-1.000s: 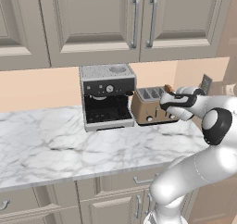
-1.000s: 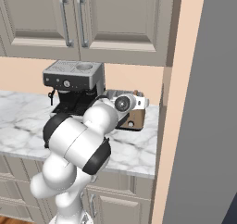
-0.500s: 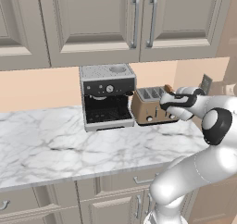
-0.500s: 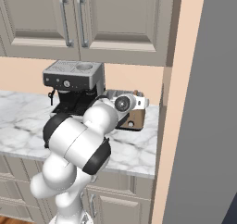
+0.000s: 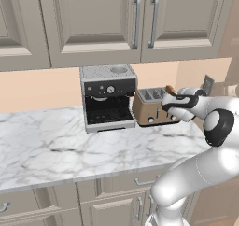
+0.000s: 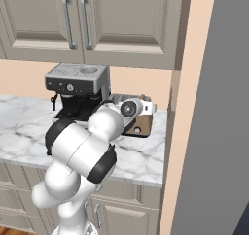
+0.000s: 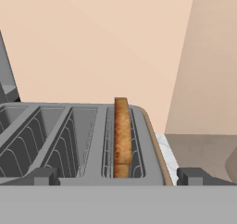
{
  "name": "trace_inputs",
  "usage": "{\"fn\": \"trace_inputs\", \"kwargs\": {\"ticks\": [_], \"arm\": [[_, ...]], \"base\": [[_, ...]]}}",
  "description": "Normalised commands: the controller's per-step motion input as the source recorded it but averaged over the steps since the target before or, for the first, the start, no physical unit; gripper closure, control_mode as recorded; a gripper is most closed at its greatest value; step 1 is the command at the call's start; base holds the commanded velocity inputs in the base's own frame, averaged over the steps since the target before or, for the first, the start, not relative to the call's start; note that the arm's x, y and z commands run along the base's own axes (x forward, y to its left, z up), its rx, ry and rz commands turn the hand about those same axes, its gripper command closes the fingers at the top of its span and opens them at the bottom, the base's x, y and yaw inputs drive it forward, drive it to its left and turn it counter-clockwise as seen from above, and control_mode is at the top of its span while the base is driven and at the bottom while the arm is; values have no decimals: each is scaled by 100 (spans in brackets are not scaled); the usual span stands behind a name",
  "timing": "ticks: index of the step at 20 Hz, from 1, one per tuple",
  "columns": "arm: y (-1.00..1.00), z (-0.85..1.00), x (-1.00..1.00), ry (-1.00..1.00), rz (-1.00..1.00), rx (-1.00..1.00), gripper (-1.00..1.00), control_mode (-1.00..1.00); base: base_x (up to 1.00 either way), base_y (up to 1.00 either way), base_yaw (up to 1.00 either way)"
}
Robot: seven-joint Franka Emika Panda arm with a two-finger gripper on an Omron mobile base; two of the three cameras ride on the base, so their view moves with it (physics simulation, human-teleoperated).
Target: Start the toaster. Once the lever pops up, take the bread to the plate on the dining counter.
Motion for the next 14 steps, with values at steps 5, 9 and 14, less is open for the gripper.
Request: {"fn": "trace_inputs", "kwargs": {"ticks": [5, 9, 14], "arm": [[0, 0, 0, 0, 0, 0, -100, -100], [0, 0, 0, 0, 0, 0, -100, -100], [0, 0, 0, 0, 0, 0, -100, -100]], "base": [[0, 0, 0], [0, 0, 0], [0, 0, 0]]}}
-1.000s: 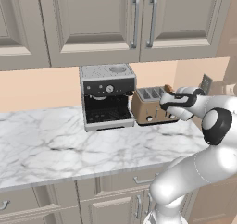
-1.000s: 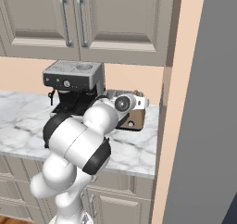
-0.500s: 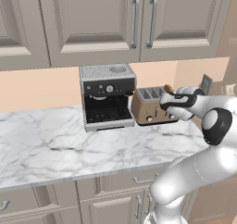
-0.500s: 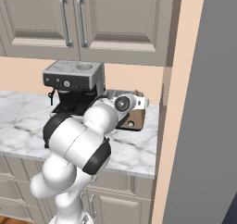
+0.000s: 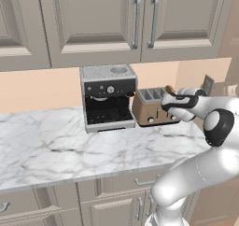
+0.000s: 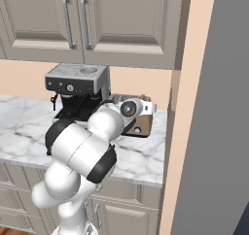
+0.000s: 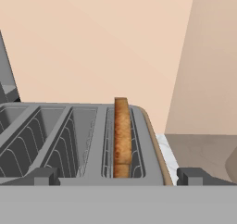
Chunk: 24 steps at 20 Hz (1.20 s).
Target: Start the toaster. Once the lever pops up, take the bread to the plate on the dining counter.
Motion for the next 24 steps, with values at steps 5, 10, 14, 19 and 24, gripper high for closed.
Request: {"fn": "trace_inputs", "kwargs": {"ticks": [5, 10, 14, 19, 24], "arm": [[0, 0, 2, 0, 0, 0, -100, -100], [-2, 0, 8, 0, 0, 0, -100, -100], [-3, 0, 14, 0, 0, 1, -100, -100], [-2, -7, 8, 1, 0, 1, -100, -100], [-2, -15, 1, 5, 0, 3, -100, -100]], "base": [[0, 0, 0], [0, 0, 0], [0, 0, 0], [0, 0, 0], [0, 0, 0]]}}
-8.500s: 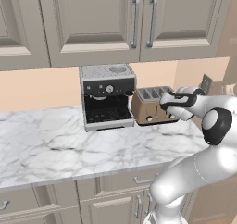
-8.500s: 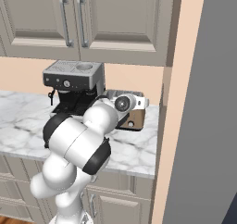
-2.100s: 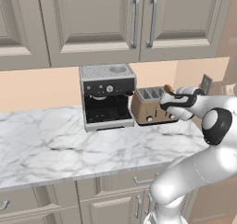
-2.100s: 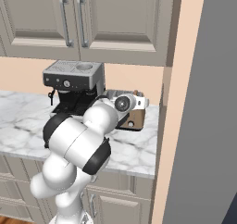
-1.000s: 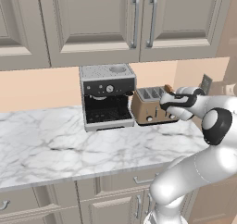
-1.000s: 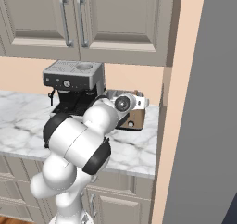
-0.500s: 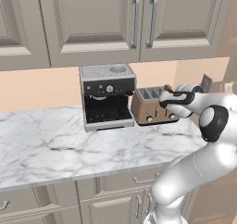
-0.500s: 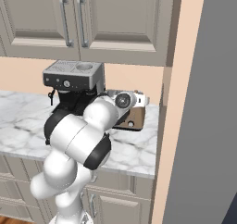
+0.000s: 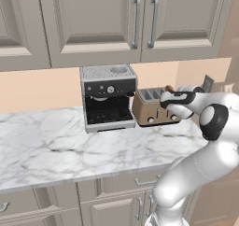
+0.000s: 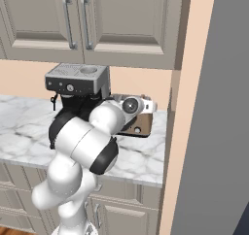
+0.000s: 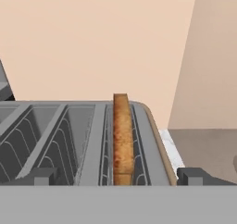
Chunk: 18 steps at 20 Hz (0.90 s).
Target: Start the toaster. Once the lever pops up, take the bread to the plate on the dining counter.
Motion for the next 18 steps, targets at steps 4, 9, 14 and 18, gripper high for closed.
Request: {"fn": "trace_inputs", "kwargs": {"ticks": [4, 9, 14, 18], "arm": [[-4, -10, 1, 4, 0, 3, -100, -100], [0, 0, 9, 0, 0, 0, -100, -100], [0, 0, 10, 0, 0, 0, -100, -100], [0, 0, 11, 0, 0, 0, -100, -100]], "base": [[0, 0, 0], [0, 0, 0], [0, 0, 0], [0, 0, 0]]}}
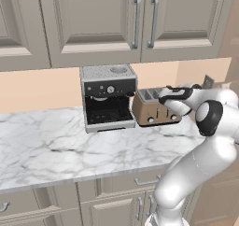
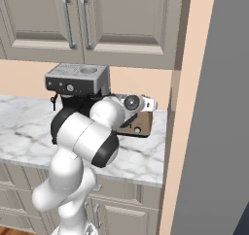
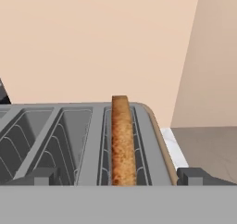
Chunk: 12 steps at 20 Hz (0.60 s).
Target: Start the toaster. Once the lever pops up, take the bread to the plate on the dining counter.
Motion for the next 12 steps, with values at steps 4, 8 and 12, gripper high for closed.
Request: {"fn": "trace_inputs", "kwargs": {"ticks": [4, 8, 12], "arm": [[0, 0, 11, 0, 0, 0, -100, -100], [0, 0, 5, 0, 0, 0, -100, -100], [0, -1, 0, 2, 0, 0, -100, -100]], "base": [[0, 0, 0], [0, 0, 0], [0, 0, 0]]}}
